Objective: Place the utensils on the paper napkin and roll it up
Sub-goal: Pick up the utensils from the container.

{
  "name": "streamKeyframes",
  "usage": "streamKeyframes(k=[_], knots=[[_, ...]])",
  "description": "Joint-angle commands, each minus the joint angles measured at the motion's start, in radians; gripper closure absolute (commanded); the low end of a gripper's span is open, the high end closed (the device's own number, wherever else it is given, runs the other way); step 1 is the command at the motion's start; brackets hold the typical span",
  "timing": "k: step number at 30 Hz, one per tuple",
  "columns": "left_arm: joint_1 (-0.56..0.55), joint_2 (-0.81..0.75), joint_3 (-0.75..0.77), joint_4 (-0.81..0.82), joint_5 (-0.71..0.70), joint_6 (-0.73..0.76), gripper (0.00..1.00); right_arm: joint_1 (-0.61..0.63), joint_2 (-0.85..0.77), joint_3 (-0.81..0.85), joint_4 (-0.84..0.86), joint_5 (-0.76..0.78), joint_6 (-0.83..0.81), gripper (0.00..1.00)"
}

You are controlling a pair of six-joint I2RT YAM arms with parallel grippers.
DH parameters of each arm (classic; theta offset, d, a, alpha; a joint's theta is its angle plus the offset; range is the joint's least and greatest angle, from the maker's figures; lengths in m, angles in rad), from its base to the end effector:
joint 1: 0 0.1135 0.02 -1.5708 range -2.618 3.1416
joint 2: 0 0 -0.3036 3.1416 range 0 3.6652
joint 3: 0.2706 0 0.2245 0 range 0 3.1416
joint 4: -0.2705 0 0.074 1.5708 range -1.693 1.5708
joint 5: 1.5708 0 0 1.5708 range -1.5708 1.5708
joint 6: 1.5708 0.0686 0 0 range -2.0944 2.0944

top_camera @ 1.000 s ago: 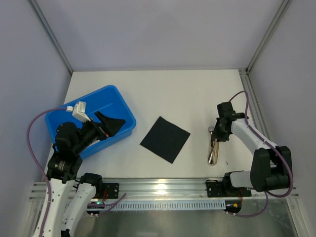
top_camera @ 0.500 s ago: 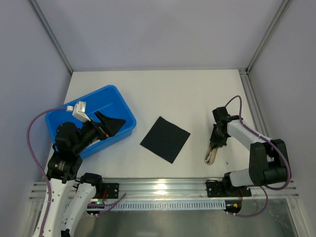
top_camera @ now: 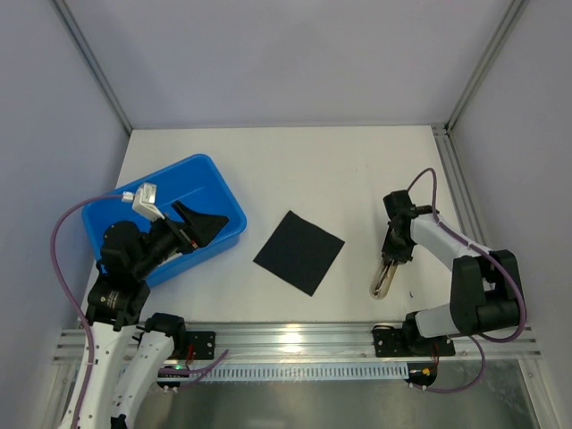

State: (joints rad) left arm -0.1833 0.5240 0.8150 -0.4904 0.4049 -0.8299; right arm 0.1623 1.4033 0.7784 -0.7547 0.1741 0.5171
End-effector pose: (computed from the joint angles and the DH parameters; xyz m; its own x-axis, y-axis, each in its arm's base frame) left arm 0.0752 -0.0414 0.3578 -0.5351 -0.5905 -0.6040 0.2257 0.5891 -0.7759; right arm 0.2061 0.0217 0.1960 -0.9048 0.3452 -0.2494 0.3689 0.9279 -0.0538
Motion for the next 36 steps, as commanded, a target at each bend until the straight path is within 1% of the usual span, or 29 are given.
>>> streamKeyframes(k=[1,9,12,13,15,16,19,22,26,30,36], knots=[[-0.002,0.007,-0.002,0.050,0.029,-0.003,0.01,0.005,0.020,0.042,-0.005,0.034,-0.008,0.73],[-0.002,0.004,-0.005,0.046,0.032,-0.002,0.01,0.005,0.033,0.056,0.000,0.051,-0.015,0.73],[-0.002,0.004,-0.008,0.049,0.034,0.000,0.01,0.005,0.046,0.061,0.002,0.059,-0.020,0.77],[-0.002,0.004,-0.007,0.049,0.032,0.000,0.01,0.005,0.051,0.061,0.003,0.061,-0.019,0.82],[-0.002,0.004,-0.005,0.046,0.031,0.000,0.01,0.005,0.051,0.059,0.006,0.053,-0.017,0.85],[-0.002,0.004,-0.004,0.046,0.032,0.002,0.01,0.005,0.049,0.059,0.006,0.050,-0.017,0.90],[-0.002,0.004,-0.005,0.049,0.032,0.000,0.01,0.005,0.048,0.058,0.009,0.045,-0.019,0.96],[-0.002,0.002,-0.007,0.049,0.031,-0.002,0.01,0.005,0.043,0.058,0.003,0.054,-0.014,0.96],[-0.004,0.002,-0.005,0.044,0.028,0.002,0.01,0.005,-0.009,0.059,-0.014,0.035,0.001,0.96],[-0.002,0.004,-0.016,0.049,0.031,0.002,0.01,0.005,-0.108,0.055,-0.026,0.019,0.032,0.96],[-0.002,0.007,-0.011,0.044,0.034,0.000,0.01,0.005,-0.159,0.051,-0.026,-0.018,0.073,0.96]])
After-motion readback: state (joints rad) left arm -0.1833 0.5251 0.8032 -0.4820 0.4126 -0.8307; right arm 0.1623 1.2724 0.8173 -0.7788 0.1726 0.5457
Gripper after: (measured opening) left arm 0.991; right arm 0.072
